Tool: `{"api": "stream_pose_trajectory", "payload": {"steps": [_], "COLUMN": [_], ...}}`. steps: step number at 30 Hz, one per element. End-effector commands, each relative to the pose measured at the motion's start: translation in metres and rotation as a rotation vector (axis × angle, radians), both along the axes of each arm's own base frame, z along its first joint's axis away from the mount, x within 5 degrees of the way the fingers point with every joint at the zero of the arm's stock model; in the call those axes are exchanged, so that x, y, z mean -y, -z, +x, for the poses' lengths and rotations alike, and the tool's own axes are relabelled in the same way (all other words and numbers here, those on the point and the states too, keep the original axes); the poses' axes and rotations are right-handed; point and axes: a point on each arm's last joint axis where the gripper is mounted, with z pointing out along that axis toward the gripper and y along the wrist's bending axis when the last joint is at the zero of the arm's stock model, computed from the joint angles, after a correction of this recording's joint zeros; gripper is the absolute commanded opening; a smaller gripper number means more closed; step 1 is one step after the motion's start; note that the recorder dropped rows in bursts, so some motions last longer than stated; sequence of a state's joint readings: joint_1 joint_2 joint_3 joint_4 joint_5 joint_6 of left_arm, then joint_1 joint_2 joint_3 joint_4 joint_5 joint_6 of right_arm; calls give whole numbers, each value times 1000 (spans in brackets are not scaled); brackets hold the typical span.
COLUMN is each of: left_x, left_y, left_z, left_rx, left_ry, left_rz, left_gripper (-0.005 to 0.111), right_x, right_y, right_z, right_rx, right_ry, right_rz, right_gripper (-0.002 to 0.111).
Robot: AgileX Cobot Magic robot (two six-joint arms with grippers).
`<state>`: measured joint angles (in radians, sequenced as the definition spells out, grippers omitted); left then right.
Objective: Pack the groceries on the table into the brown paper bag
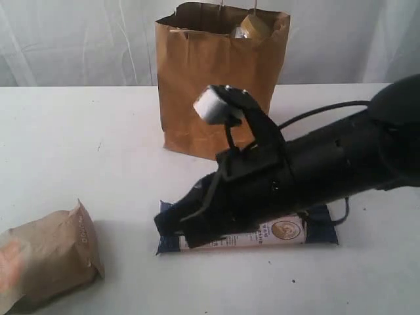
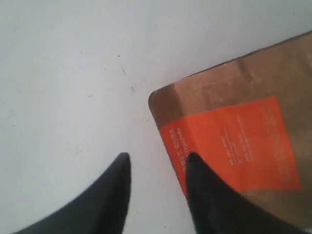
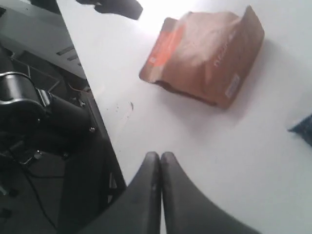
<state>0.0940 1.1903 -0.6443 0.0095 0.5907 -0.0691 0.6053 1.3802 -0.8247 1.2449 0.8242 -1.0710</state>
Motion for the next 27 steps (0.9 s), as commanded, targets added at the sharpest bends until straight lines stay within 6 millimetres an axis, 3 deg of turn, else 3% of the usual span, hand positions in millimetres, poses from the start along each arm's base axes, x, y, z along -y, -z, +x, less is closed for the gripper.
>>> {"api": "stream_pose_trajectory", "payload": {"steps": [1,5,10,18,27], "left_x": [1,6,4,3,3], "left_y": [16,30,42,63,69], "left_z": [-8,-9,-12,-14,-12], "left_rx": [3,91,154,127,109], "left_ry": [-181,-257,-279,-295,-335], "left_rz": [-70,-146,-139,-123,-148], "left_gripper": [70,67,67,67,67], "right_x": [-42,-82,-109,-114,-114], "right_y": [-6,11,16,21,20], "right_z": [2,23,36,38,34], "right_rx": [112,190,143,114,91], "right_ry": [-141,-58,-107,-130,-165], "right_rz": [24,-23,14,18,29], "right_gripper": [0,0,0,0,0]}}
